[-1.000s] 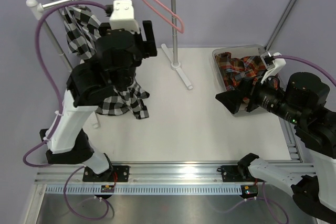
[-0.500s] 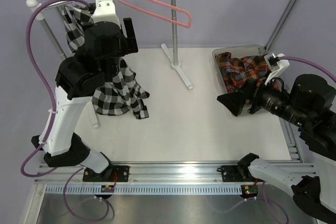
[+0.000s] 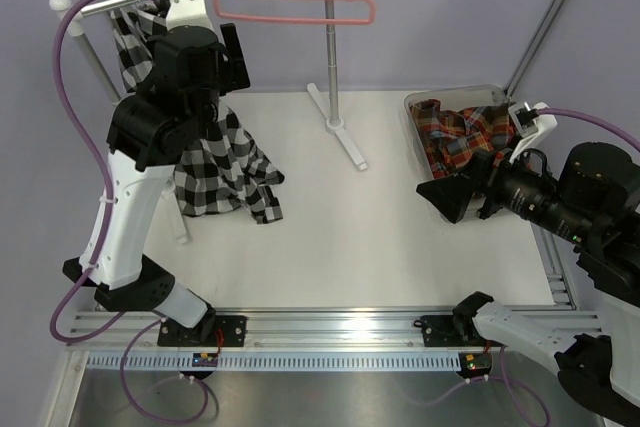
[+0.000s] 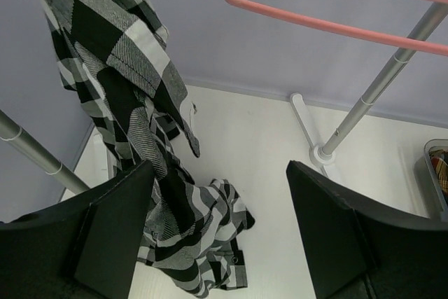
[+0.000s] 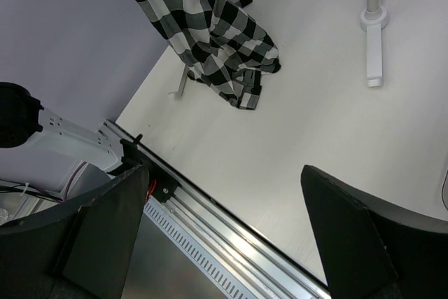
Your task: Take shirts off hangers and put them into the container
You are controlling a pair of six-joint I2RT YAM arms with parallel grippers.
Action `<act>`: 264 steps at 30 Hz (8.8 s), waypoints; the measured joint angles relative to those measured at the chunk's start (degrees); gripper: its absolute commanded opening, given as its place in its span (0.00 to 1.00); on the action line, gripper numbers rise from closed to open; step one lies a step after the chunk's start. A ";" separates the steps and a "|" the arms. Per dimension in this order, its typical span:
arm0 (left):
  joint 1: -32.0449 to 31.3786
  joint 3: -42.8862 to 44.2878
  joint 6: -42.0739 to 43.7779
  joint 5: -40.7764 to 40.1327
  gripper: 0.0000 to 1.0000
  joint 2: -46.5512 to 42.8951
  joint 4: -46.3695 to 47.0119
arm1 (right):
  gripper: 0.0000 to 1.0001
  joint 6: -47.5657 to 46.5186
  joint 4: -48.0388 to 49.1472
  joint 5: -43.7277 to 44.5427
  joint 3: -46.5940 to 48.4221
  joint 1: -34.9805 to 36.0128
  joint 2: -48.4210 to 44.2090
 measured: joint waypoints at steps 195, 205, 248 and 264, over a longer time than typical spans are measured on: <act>6.49 -48.70 -28.04 87.86 0.40 -26.64 32.79 | 0.00 4.68 5.07 12.09 2.36 -0.04 16.55; 5.88 -48.57 -26.01 86.75 0.00 -25.97 31.80 | 0.00 4.52 3.15 12.94 4.04 -0.04 17.84; 6.34 -33.92 -16.46 44.81 0.00 -23.30 7.96 | 0.00 6.51 -1.33 31.85 1.51 0.46 9.77; 6.12 -23.02 -25.33 81.05 0.15 -17.68 24.48 | 0.00 2.71 5.01 3.39 8.17 1.86 21.62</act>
